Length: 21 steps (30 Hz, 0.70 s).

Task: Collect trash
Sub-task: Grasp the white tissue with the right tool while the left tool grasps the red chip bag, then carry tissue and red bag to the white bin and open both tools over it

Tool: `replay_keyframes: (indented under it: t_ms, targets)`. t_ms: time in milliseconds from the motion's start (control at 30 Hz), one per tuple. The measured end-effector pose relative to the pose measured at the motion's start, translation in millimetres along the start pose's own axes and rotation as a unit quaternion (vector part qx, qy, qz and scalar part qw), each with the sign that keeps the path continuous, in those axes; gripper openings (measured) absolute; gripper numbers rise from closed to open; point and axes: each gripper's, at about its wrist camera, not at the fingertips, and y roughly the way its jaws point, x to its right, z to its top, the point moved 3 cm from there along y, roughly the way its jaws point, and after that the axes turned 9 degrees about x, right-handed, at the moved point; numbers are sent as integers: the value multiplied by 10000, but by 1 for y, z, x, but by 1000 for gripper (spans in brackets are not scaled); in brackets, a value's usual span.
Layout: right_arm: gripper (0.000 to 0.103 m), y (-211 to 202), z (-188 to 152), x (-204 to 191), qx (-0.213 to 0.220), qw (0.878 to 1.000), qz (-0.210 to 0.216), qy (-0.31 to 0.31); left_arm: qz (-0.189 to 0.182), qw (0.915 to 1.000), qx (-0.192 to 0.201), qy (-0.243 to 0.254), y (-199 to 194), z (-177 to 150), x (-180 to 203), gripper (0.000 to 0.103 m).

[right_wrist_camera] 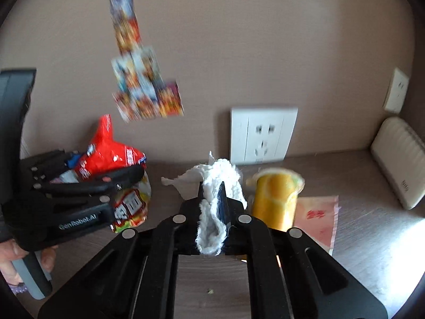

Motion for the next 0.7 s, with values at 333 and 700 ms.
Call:
replay_keyframes:
  t_ms: [333,700]
  targets:
    - [9,-112,50,-8,884,9955,-295,138,-354,9978,547,119,-110,31,-11,60]
    - [9,-233,67,-23,1517,9809,-1189,258,-1243,9861,836,722,-205,39,29,60]
